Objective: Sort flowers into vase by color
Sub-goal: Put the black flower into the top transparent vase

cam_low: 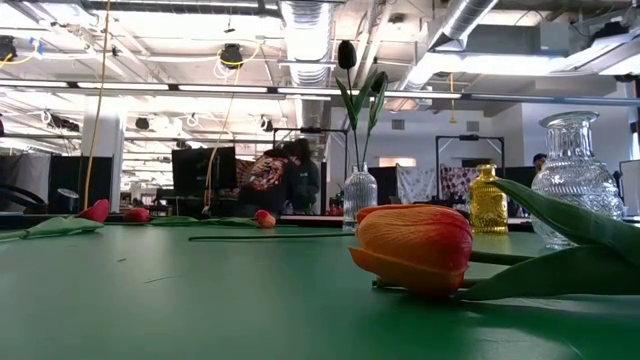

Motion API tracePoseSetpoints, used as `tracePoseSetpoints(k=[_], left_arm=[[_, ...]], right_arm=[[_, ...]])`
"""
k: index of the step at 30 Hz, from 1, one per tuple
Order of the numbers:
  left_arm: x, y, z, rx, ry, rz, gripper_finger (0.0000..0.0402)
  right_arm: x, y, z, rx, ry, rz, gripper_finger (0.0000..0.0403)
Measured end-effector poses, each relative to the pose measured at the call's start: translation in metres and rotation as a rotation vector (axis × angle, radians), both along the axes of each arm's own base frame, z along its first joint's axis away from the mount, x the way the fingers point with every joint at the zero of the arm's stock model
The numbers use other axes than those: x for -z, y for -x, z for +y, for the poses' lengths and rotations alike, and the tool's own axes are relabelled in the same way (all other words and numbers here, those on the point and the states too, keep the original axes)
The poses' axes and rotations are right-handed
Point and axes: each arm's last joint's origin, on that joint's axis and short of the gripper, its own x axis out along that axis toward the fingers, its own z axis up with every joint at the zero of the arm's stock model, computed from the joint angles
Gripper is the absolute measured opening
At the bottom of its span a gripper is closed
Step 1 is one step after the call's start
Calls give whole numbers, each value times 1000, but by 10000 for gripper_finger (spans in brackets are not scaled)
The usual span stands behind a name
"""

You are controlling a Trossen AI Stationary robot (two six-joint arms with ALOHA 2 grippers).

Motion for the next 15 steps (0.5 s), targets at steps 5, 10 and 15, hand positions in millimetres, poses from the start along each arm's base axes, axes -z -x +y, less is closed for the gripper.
tracePoseSetpoints(k=[5, 10, 15], left_arm=[[4, 2, 0, -12, 40, 46, 169], [4, 1, 0, -13, 63, 38, 169], [4, 1, 0, -14, 77, 35, 169]], right_arm=[[32, 22, -18, 94, 7, -136, 17], [67, 15, -47, 213, 34, -93, 17], [80, 5, -73, 309, 37, -77, 17]])
